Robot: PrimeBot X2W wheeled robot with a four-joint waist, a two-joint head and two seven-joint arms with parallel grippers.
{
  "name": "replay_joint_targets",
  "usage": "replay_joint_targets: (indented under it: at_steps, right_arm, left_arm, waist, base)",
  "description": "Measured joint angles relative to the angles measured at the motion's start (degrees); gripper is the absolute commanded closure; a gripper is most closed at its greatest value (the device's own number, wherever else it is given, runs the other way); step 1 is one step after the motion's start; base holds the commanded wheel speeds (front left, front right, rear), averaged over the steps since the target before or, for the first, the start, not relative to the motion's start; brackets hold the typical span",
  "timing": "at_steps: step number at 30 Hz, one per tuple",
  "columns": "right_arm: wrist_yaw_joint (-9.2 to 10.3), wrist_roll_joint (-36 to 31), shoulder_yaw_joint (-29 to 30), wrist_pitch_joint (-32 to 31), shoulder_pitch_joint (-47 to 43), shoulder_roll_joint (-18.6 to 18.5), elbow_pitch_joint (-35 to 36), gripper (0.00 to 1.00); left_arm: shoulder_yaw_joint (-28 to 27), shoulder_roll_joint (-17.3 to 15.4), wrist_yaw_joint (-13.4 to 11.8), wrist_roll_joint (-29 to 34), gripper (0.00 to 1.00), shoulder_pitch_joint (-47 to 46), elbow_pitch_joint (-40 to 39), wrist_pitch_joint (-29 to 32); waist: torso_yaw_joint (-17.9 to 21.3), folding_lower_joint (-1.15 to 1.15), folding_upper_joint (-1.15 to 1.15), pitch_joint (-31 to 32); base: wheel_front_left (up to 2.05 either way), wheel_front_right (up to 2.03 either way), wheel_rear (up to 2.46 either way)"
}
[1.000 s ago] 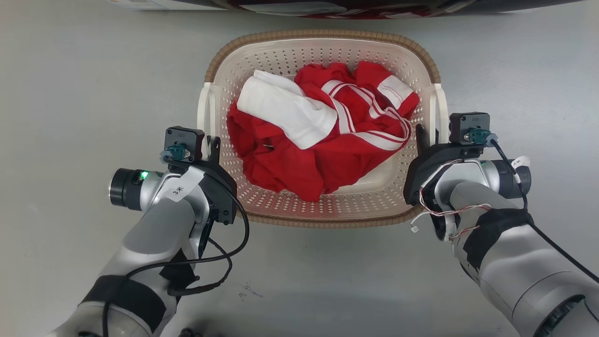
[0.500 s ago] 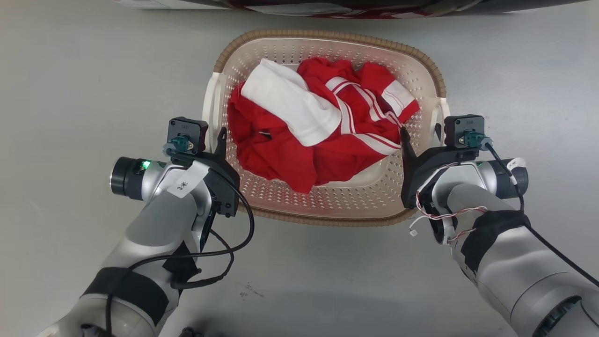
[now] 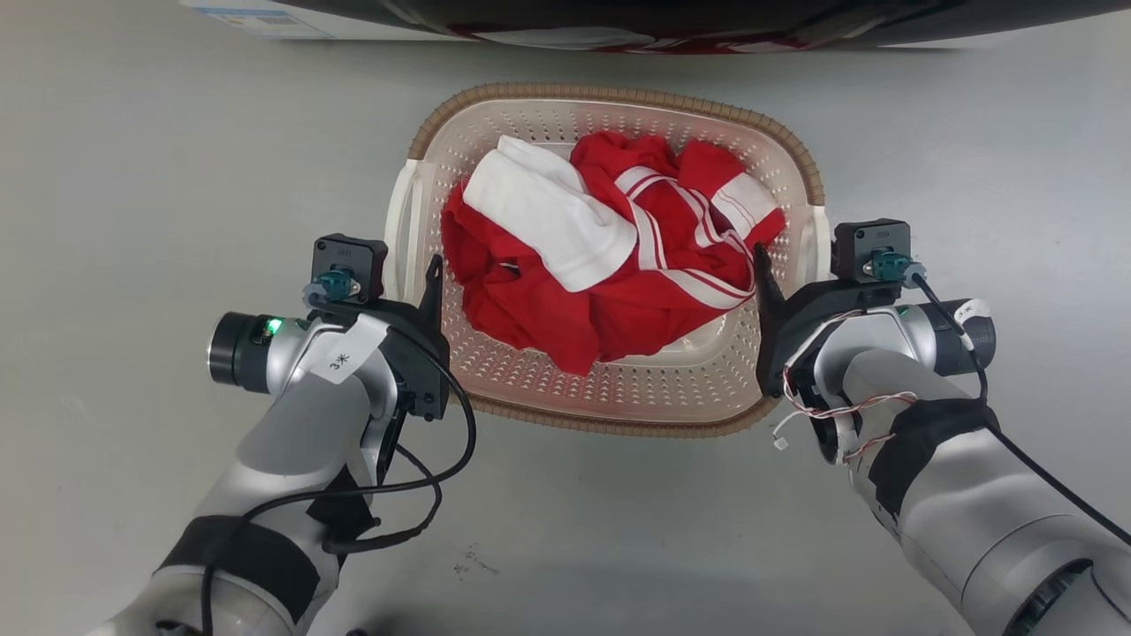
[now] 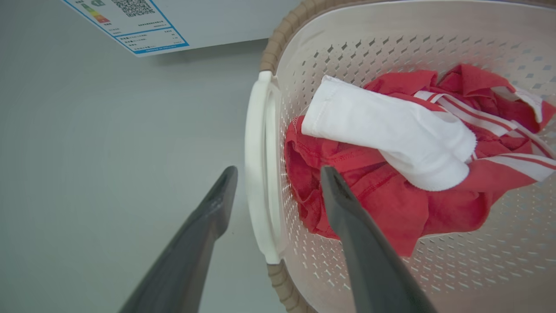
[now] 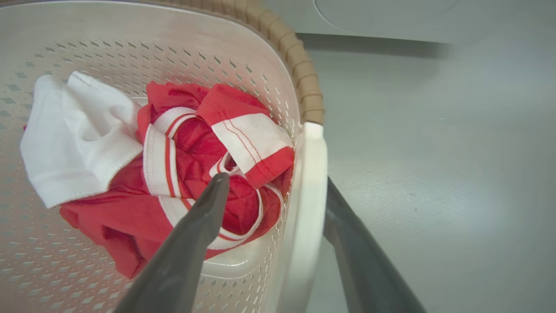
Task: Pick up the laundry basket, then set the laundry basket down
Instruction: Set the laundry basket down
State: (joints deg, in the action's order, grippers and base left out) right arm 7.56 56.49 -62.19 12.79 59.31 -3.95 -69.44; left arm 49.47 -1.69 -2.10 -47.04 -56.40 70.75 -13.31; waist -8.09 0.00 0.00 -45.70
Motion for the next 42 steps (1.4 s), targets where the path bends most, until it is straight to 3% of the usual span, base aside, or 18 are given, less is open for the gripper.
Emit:
replay_joint_targets:
  at_steps: [14,27,42]
  right_arm:
    - [-0.03,-0.04,-0.19,0.93,-0.13,0.07,-0.94,0.00]
    - [-2.03,-1.04,0.41,1.49,-3.60,0.22,1.15,0.00]
    - [-1.94,-2.32,8.28,1.49,-13.22,-1.04,11.09,0.00]
  left_arm:
    - [-1.23,0.01,0.19,-1.54,0.00,1.98,0.59,-0.69]
    - [-3.12,-1.90,1.00,-1.78,0.00,6.59,-1.71,-0.99]
    - [-9.67,-5.59,-2.75,0.98,0.00,20.20,-13.36,-0.99]
  waist:
    - [0.92,0.00,0.00,5.68]
    - [2.06,0.00,0.00,14.94]
    - [2.90,-0.01,-0.01,28.32]
  base:
    - [0.00,0.00,0.00]
    - [0.00,0.00,0.00]
    - [0.00,0.00,0.00]
